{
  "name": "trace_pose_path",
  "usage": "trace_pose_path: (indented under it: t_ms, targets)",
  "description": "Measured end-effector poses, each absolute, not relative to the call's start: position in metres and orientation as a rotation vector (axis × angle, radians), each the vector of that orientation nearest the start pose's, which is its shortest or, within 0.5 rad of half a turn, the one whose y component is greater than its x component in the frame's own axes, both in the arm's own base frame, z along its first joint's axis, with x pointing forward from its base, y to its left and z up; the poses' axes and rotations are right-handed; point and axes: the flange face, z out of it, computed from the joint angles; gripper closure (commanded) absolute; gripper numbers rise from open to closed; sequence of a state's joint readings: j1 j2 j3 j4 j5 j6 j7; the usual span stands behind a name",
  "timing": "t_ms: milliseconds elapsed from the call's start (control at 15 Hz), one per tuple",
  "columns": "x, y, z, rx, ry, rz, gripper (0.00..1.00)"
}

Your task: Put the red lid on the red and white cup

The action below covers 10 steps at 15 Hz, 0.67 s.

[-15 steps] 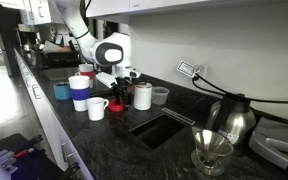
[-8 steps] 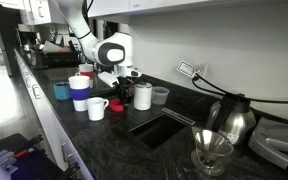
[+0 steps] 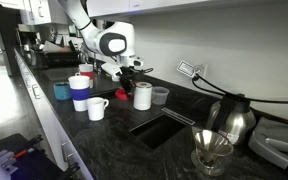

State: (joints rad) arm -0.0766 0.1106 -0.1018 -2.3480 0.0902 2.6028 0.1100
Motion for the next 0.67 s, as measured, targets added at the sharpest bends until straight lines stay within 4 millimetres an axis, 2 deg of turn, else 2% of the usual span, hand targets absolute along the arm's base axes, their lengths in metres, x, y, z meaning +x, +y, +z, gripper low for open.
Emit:
trace_pose_path:
  t_ms: [200, 333, 467, 667]
  targets:
    - [0.522, -0.086, 0.337, -3.030, 0.522, -0.337, 0.96]
    - [0.524, -0.072, 0.364, -3.021, 0.473, -0.405, 0.96]
    - [0.524, -0.045, 0.394, -3.015, 0.383, -0.449, 0.96]
    - [0.518, 0.012, 0.436, -3.002, 0.208, -0.486, 0.96]
